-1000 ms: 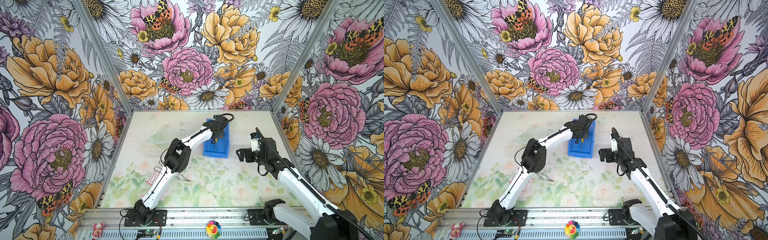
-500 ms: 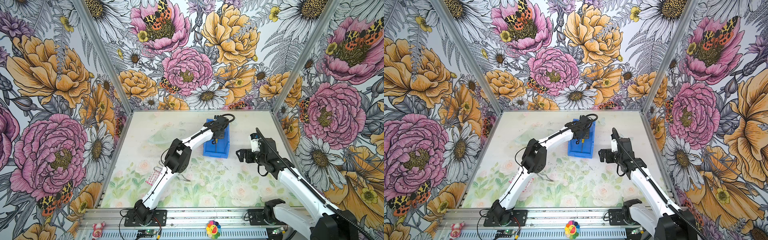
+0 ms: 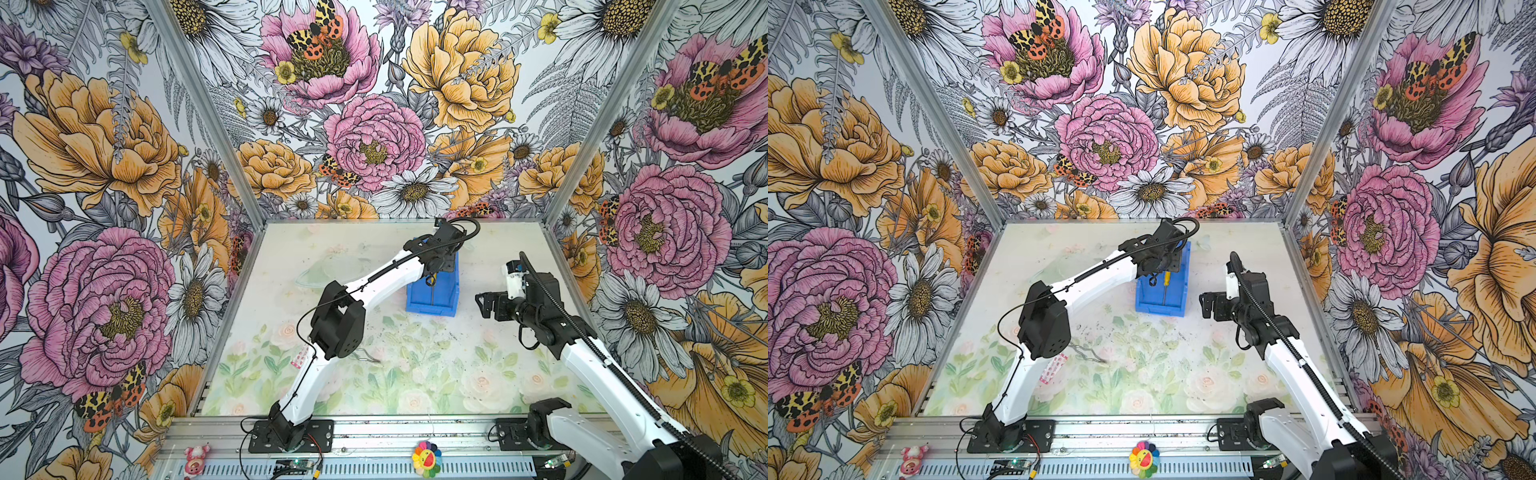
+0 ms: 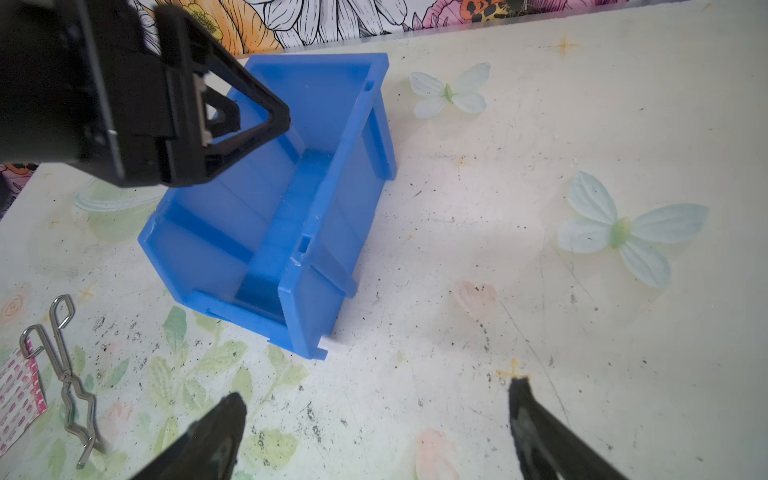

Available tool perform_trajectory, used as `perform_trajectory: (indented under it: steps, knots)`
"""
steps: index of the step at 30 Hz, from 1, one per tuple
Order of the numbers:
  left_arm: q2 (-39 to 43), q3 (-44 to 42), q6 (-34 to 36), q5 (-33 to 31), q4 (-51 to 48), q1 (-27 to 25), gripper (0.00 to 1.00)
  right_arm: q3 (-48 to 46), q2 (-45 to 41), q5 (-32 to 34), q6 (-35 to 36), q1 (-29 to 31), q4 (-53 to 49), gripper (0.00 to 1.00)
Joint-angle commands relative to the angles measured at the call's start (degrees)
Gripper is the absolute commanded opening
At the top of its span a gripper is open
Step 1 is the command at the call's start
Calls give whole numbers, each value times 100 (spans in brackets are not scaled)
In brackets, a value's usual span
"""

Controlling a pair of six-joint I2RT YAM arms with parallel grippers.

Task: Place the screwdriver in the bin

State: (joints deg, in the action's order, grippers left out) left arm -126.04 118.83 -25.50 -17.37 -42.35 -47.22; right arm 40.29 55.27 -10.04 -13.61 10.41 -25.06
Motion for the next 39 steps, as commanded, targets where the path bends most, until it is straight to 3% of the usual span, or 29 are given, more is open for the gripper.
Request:
perform_trajectory:
  steps: [1, 7, 16, 23, 31, 36, 39]
  knots:
    - [560, -581, 13, -352, 112, -59, 60, 127, -92, 152, 99, -23, -17, 99]
    - [1436, -1623, 49, -483, 154, -59, 63, 226, -49, 180, -34, -24, 20, 100]
    - [2768, -3012, 174, -444, 399, 387, 64, 6, -712, 1052, 17, -27, 245, 99]
    - [3838, -4281, 466, 31, 891, 1347, 65, -203, -1283, 1982, -479, -23, 321, 100]
    - [4889, -5580, 1133, 876, 1572, 2683, 86, -661, -1383, 2895, -1402, -22, 636, 99]
    - [5448, -6405, 1532, 983, 2358, 3273, 99, -945, -1565, 3269, -1430, -26, 949, 100]
    - [5752, -6572, 1505, 960, 2481, 3517, 99, -1004, -1534, 3306, -1203, -27, 1141, 99]
